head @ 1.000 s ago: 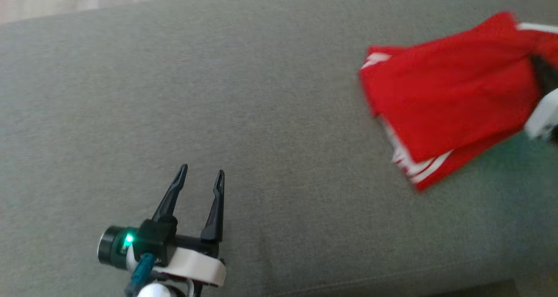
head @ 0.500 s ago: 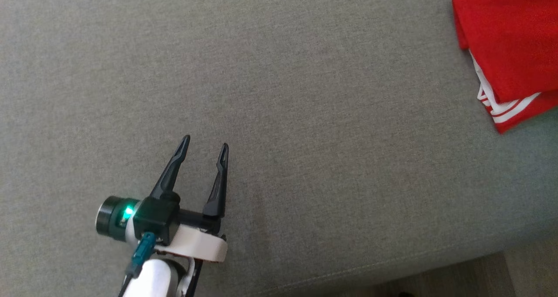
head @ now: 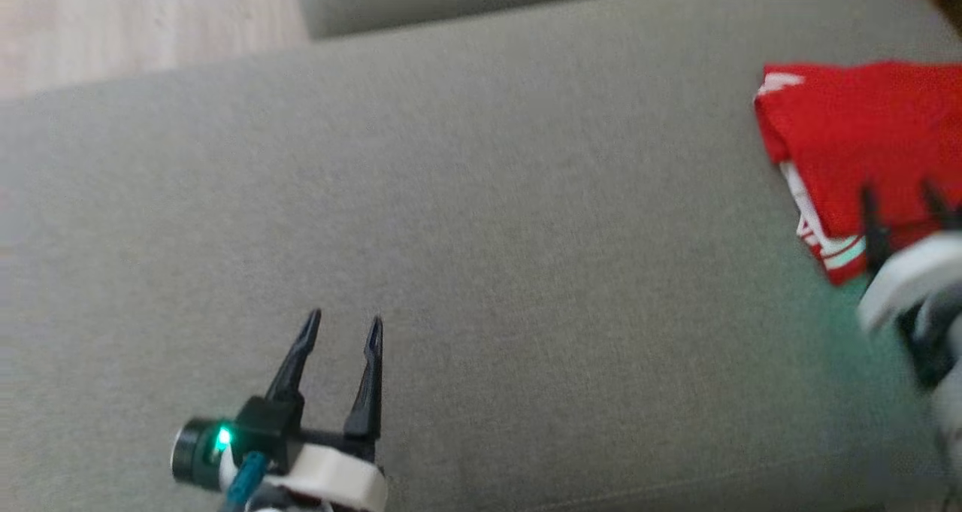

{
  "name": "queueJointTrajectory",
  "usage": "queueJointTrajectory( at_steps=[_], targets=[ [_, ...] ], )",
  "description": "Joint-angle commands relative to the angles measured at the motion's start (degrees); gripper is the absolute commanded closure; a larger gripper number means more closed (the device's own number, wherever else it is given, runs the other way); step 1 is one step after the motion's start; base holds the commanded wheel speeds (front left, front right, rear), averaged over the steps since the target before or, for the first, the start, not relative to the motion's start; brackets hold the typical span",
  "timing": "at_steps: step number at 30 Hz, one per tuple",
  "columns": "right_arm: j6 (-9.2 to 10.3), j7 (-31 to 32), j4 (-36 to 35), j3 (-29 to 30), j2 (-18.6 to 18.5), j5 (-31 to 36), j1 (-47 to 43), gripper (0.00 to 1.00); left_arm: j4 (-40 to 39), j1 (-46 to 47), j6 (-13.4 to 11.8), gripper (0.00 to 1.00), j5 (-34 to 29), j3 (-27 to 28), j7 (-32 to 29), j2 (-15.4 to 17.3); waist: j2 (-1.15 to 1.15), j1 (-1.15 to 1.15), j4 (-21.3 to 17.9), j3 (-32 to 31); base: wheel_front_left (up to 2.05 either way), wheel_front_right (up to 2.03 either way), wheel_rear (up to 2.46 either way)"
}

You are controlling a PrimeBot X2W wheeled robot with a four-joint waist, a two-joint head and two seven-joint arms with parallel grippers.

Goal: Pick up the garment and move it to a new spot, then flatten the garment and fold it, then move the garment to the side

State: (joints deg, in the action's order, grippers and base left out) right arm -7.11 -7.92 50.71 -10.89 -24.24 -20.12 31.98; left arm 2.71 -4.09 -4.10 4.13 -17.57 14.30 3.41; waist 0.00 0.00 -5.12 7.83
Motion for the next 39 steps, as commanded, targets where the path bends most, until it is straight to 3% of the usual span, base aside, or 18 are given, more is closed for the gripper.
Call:
queueJointTrajectory(
  at_steps=[1,6,11,18,20,28,39],
  targets=[
    [-0.37,-1.1,-1.9,-0.8,-0.9,0.0,-0.5,0.0,-1.5,1.1,-0.3,0.0,0.1,2.0,0.7,-0.2,0.0,0.0,2.5,-5.0,0.0,0.0,0.0],
    [-0.37,-5.3,-6.9,-5.3,4.4,1.3,-10.5,0.0,-0.8,-1.8,-1.5,0.0,1.2,3.5,0.7,-0.3,0.0,0.0,4.7,-9.8,0.0,0.0,0.0],
    [-0.37,-7.0,-12.0,-4.0,9.2,3.8,-17.1,0.0,-1.3,-4.2,-2.6,0.0,1.3,5.1,0.7,-0.4,0.0,0.0,6.6,-12.8,0.0,0.0,0.0],
    [-0.37,-7.1,-32.4,0.9,16.0,8.4,-28.2,0.0,-1.8,-8.8,-2.6,0.0,1.1,8.3,0.7,-0.2,0.0,0.0,8.3,-15.5,0.0,0.0,0.0],
    [-0.37,-7.1,-35.2,1.9,16.9,9.3,-30.6,0.0,-2.3,-9.6,-2.8,0.0,0.9,9.2,0.7,-0.2,0.0,0.0,8.7,-16.0,0.0,0.0,0.0],
    [-0.37,-7.1,-38.8,3.9,19.1,12.1,-37.6,0.0,-3.6,-10.8,-2.7,0.0,0.7,10.5,0.7,-0.4,0.0,0.0,9.1,-16.8,0.0,0.0,0.0],
    [-0.37,-7.1,-39.0,3.8,20.0,12.6,-37.6,0.0,-3.4,-10.9,-2.0,0.0,0.4,10.5,0.7,-0.5,0.0,0.0,8.0,-16.8,0.0,0.0,0.0]
  ],
)
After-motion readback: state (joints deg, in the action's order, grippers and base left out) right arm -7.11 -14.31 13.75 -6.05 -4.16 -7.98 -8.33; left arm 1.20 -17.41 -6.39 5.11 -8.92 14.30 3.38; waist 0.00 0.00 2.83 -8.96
